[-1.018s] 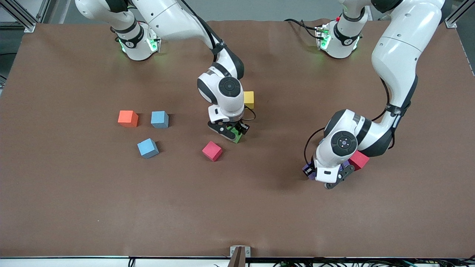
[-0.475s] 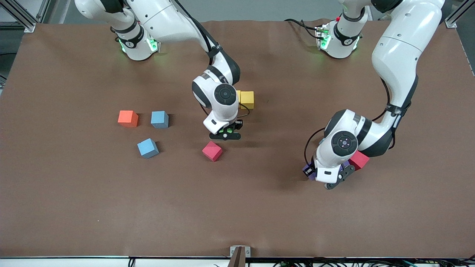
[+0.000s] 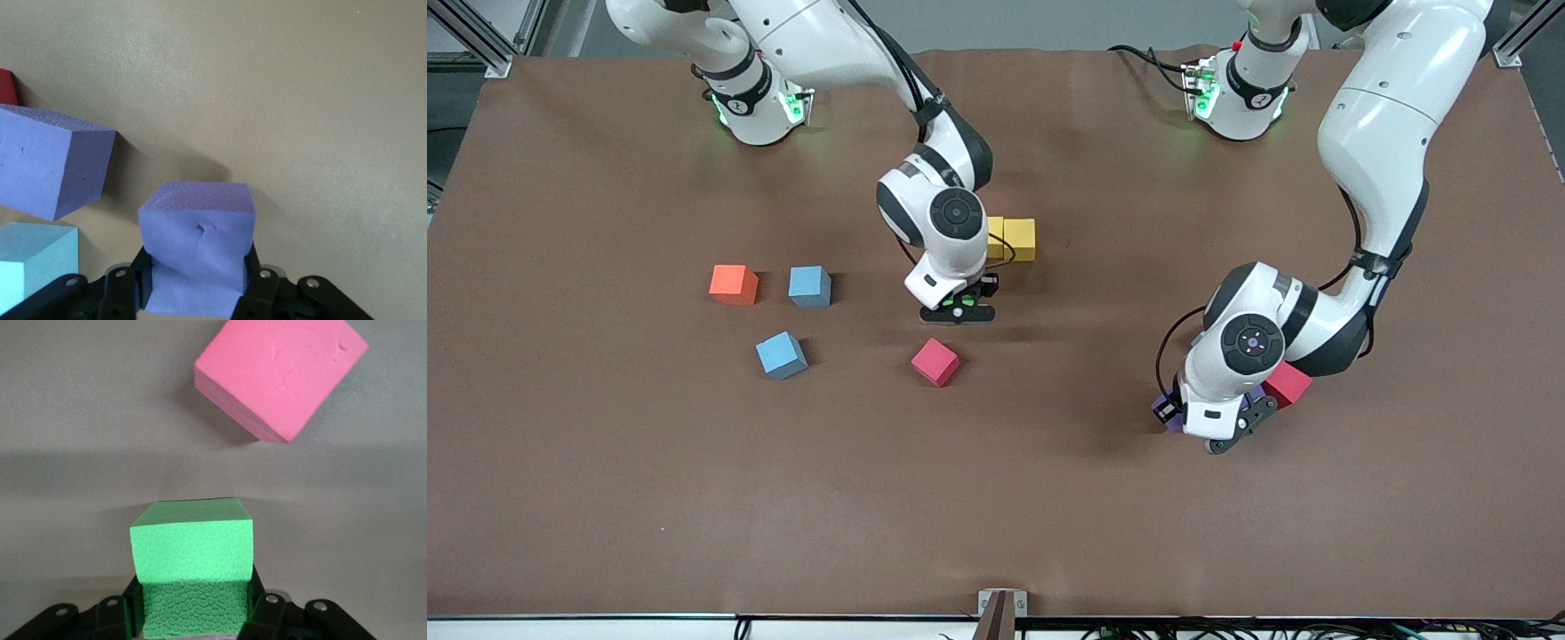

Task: Arrange 11 blocks into digit 3

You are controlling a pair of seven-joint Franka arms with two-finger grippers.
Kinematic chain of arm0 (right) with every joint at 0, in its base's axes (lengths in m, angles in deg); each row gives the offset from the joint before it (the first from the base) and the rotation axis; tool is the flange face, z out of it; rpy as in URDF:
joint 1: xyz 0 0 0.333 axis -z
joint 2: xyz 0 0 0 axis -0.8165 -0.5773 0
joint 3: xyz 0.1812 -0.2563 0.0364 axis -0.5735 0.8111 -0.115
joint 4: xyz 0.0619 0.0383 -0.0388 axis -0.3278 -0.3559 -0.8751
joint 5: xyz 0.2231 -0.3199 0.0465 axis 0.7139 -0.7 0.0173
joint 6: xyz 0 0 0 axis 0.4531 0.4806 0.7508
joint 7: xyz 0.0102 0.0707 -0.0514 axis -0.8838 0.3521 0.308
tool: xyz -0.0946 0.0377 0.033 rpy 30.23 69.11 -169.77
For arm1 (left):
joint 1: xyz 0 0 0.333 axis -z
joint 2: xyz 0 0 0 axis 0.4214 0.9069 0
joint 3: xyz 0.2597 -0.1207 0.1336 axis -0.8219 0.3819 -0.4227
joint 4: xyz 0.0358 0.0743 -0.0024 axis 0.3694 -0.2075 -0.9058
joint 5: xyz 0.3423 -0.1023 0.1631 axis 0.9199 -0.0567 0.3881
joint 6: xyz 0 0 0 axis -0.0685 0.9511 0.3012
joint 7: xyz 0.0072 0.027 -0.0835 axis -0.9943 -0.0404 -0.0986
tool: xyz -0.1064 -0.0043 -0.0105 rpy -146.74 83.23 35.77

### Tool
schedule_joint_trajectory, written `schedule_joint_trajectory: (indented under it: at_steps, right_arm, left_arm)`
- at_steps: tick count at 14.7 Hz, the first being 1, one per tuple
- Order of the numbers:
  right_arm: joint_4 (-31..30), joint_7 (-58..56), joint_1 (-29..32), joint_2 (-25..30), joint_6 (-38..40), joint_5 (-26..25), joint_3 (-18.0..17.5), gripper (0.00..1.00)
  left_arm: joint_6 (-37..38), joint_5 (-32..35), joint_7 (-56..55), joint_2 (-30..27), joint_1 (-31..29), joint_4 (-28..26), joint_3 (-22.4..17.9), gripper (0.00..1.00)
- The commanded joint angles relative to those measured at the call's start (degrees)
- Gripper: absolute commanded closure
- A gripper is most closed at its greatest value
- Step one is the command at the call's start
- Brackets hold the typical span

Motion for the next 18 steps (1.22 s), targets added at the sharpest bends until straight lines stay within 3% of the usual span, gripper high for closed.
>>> schedule_joint_trajectory:
  at_steps: [1, 9, 18]
  right_arm:
    - [-5.8, -0.4, 0.3, 3.9, -2.8, -0.1, -0.4, 0.98]
    - [-10.3, -0.4, 0.6, 5.6, -8.1, 0.0, -0.4, 0.98]
    - [-10.5, 0.2, 0.4, 5.7, -8.1, 0.8, -0.4, 0.98]
  left_arm:
    - [1.0, 0.7, -0.3, 0.3, -0.1, 1.0, 0.3, 0.51]
    - [1.1, 0.4, -1.4, 0.0, 0.4, 1.0, 0.6, 0.50]
    - [1.4, 0.2, -29.1, -0.6, 3.7, 0.3, 3.3, 0.52]
